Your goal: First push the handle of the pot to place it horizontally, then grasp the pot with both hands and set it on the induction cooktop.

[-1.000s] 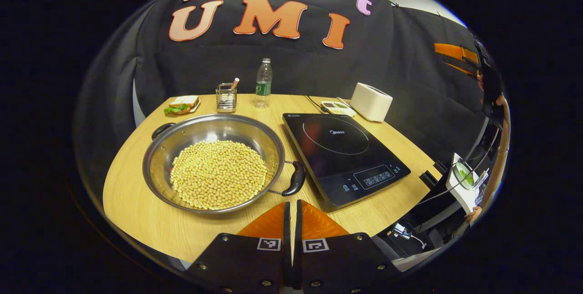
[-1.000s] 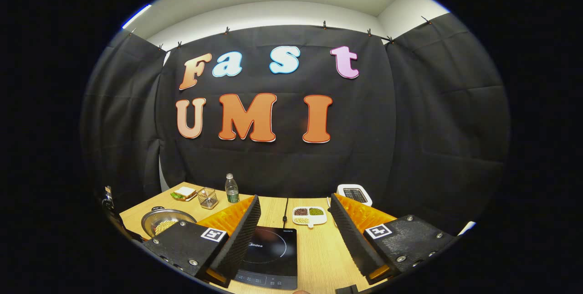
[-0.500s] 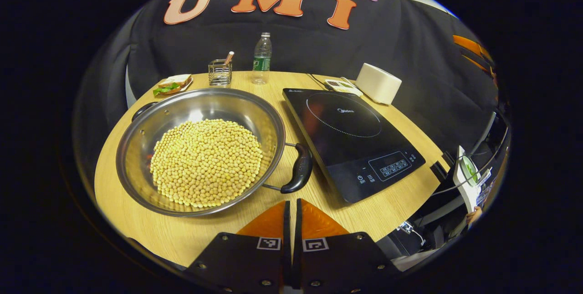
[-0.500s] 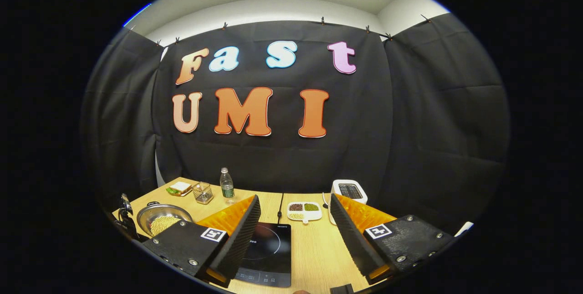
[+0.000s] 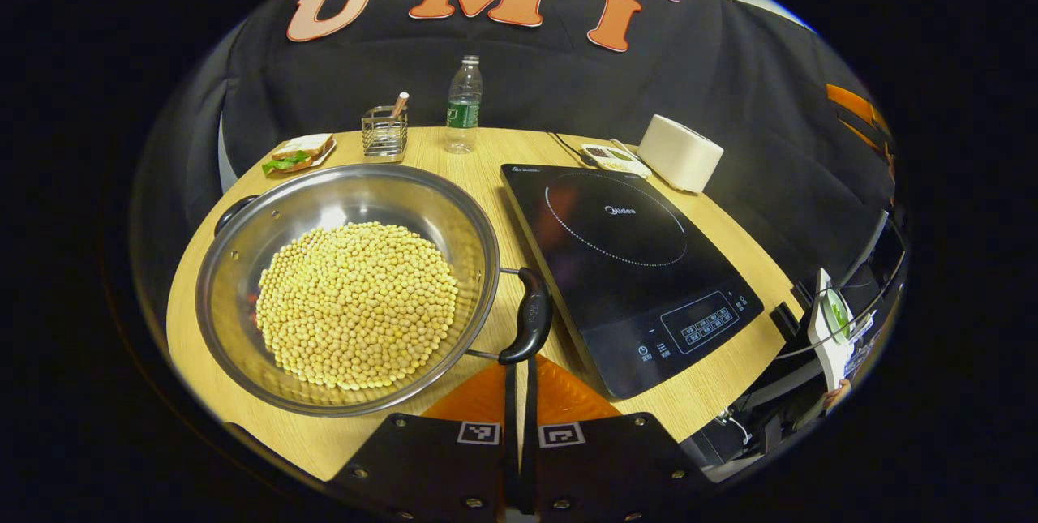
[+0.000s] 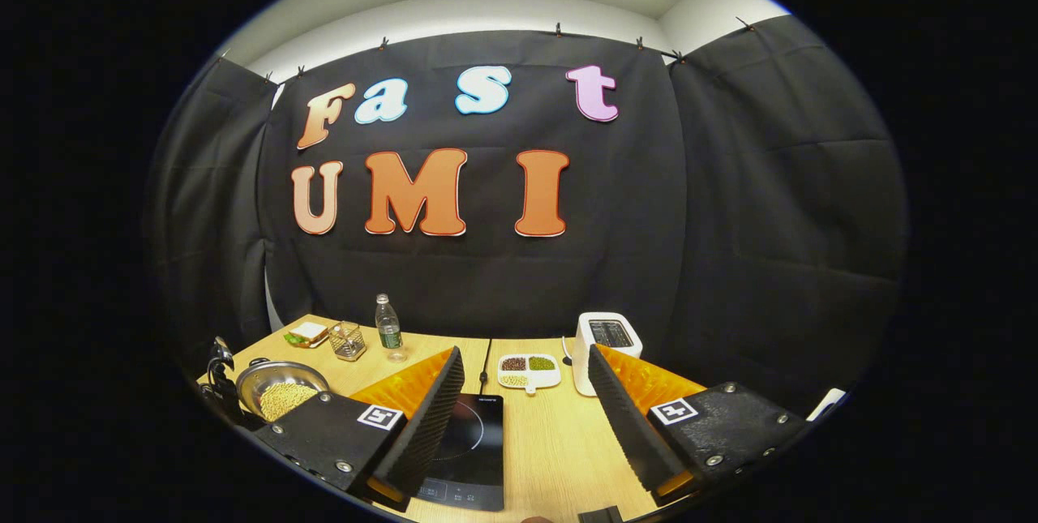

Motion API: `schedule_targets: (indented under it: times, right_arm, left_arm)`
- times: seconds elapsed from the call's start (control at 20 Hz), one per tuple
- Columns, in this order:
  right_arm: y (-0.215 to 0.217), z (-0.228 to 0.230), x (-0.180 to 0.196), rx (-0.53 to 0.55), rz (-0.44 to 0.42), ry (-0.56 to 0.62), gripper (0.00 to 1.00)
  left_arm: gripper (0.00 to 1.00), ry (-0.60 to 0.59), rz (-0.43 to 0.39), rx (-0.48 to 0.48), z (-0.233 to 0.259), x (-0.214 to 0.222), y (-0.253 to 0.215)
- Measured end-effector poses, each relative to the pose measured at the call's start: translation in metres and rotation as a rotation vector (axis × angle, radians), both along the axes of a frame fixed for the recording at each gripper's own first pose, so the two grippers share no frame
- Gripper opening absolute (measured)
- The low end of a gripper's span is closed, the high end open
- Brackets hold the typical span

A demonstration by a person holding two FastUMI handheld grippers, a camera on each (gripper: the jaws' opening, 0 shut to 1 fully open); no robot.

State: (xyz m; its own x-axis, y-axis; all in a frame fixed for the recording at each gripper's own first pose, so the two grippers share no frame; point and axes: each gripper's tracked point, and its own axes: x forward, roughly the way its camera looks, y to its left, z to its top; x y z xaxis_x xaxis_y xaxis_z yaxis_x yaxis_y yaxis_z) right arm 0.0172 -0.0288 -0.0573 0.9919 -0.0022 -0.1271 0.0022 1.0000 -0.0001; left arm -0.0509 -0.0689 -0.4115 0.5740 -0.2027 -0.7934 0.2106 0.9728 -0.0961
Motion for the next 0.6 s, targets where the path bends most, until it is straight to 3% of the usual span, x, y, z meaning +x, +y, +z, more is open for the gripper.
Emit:
schedule_targets:
  times: [0.6]
  right_arm:
    - [-0.025,-0.016,0.008,0.026,-0.04,0.024,0.95]
  left_arm:
    - [0.02,-0.015,-0.002,0.02,-0.008,0.037,-0.01]
